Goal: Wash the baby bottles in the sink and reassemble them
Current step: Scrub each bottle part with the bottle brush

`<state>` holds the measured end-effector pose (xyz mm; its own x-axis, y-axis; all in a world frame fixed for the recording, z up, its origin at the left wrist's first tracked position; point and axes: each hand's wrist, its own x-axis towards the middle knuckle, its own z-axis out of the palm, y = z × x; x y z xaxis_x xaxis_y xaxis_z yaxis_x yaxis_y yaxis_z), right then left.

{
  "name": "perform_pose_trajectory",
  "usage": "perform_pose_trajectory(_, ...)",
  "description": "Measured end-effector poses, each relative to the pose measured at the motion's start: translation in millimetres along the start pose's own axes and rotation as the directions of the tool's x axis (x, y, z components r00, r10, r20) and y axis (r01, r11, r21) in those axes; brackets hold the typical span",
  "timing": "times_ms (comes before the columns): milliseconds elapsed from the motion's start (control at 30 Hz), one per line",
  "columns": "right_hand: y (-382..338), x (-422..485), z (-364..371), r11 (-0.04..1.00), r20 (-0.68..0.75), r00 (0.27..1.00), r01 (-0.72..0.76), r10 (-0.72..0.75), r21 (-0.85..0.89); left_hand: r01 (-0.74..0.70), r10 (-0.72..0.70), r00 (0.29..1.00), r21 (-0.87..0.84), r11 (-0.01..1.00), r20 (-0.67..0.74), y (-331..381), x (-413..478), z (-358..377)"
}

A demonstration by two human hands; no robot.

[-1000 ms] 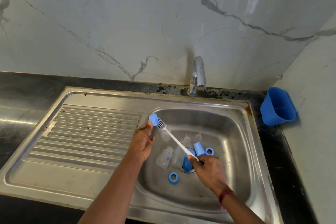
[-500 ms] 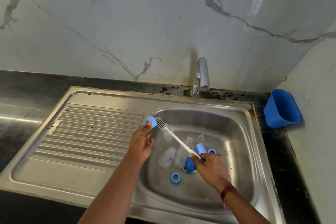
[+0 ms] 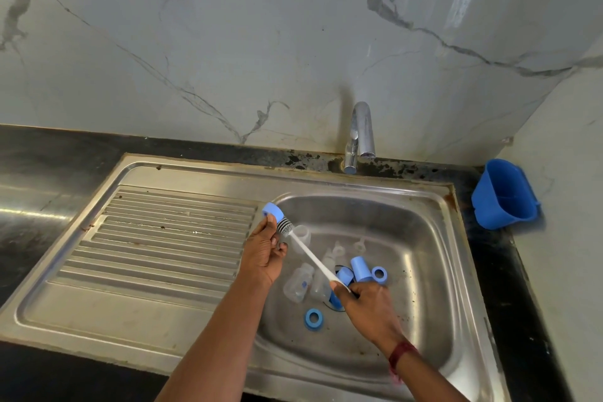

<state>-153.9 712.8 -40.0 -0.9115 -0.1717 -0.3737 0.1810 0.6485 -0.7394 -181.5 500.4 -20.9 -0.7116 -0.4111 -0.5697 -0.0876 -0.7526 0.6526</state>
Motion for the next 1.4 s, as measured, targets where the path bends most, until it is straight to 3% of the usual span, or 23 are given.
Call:
perform_pose_trajectory(100, 0, -1, 1, 1.0, 0.004, 1.0, 0.012, -0.012, 0.024, -0.047, 0.049, 0.997, 0.044, 0.998, -0.056, 2, -2, 6)
perform_pose_trajectory(300, 6, -3, 4, 0.998, -0.013, 1.0, 0.027, -0.026, 0.059, -0.063, 0.056, 0.984, -0.032, 0.998, -0.171, 16, 6, 9)
perform_pose_trajectory(567, 11, 12, 13, 0.982, -0.102, 0.98, 0.162, -0.172, -0.097, 0.051, -0.079, 0.984, -0.172, 0.984, -0.158, 17, 12, 14)
perform_pose_trajectory(833, 6, 21, 20, 0.949, -0.253, 0.915, 0.299, -0.315, -0.101, 0.147, -0.181, 0.976, -0.248, 0.957, -0.118, -2, -2, 34)
perform_pose_trajectory(1100, 22, 29, 2, 0.893, -0.216, 0.871, 0.4, -0.44, -0.207, 0.147, -0.187, 0.977, -0.32, 0.936, -0.099, 19, 1, 34)
perform_pose_trajectory(1233, 27, 30, 3, 0.895, -0.223, 0.872, 0.393, -0.435, -0.209, 0.137, -0.179, 0.979, -0.347, 0.928, -0.093, 16, -1, 36)
perform_pose_trajectory(1400, 28, 31, 3, 0.918, -0.231, 0.891, 0.357, -0.391, -0.176, 0.073, -0.099, 0.988, -0.21, 0.975, -0.115, -2, -5, 31)
